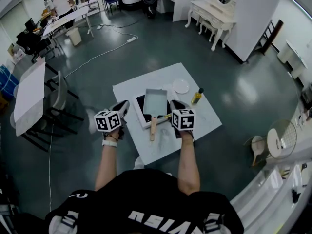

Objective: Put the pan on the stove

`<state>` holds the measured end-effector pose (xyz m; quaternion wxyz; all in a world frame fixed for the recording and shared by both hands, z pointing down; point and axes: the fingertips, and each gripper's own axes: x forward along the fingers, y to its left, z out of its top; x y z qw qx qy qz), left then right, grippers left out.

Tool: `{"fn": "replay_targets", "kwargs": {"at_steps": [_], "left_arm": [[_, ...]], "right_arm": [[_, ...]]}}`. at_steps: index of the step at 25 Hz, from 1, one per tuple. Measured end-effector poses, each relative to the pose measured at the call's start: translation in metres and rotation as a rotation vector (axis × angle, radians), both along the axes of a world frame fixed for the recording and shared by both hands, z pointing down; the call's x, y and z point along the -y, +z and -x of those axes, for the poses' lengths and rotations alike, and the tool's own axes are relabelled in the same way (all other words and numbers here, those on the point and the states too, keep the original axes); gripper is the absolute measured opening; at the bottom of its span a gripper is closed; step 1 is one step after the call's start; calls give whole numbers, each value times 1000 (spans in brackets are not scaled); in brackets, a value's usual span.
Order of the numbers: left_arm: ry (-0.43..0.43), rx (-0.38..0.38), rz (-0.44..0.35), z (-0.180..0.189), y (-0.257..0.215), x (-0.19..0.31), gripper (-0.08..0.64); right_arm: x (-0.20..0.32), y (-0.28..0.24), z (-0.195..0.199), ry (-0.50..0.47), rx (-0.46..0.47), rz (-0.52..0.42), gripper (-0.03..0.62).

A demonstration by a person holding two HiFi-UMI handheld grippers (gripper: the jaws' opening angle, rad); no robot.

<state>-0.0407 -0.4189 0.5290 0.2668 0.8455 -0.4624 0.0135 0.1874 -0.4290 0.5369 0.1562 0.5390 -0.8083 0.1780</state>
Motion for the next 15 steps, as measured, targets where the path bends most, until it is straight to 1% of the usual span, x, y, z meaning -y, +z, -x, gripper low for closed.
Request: {"fn": "replay_targets", "kwargs": {"at_steps": [4,15], "left_arm": [[6,0,6,-2,5,-3,0],[26,26,43,-11,17,-15,0]], "right_arm": [[-2,4,2,1,-7,3,3],[-12,7,4,-1,-22,10,-3]]}}
